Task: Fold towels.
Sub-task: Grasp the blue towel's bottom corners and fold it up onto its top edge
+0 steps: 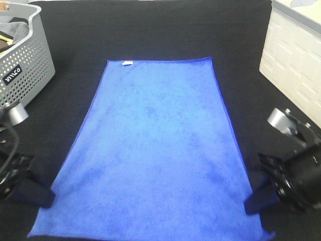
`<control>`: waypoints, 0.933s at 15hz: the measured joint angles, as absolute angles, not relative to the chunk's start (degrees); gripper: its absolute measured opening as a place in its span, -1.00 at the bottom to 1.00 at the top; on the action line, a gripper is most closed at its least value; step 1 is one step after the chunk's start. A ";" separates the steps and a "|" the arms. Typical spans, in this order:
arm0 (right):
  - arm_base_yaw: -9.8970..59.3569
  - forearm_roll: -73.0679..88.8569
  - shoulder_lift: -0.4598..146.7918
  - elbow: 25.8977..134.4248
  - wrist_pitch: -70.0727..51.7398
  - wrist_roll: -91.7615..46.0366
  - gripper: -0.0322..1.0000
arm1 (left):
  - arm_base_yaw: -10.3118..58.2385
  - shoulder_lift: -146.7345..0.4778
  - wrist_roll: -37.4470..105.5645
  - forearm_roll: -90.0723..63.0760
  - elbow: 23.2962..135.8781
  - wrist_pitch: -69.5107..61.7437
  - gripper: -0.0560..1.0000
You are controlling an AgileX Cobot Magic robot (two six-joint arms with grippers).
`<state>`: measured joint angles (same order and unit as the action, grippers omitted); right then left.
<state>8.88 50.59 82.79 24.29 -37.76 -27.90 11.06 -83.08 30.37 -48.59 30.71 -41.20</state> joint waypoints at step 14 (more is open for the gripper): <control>8.88 46.18 79.30 32.66 -40.11 -23.26 -0.94 | 11.06 -71.56 25.15 -48.70 27.96 -34.03 -0.89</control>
<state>8.88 46.18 79.30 32.66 -40.11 -23.26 11.06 -71.56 25.15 -48.70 27.96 -34.03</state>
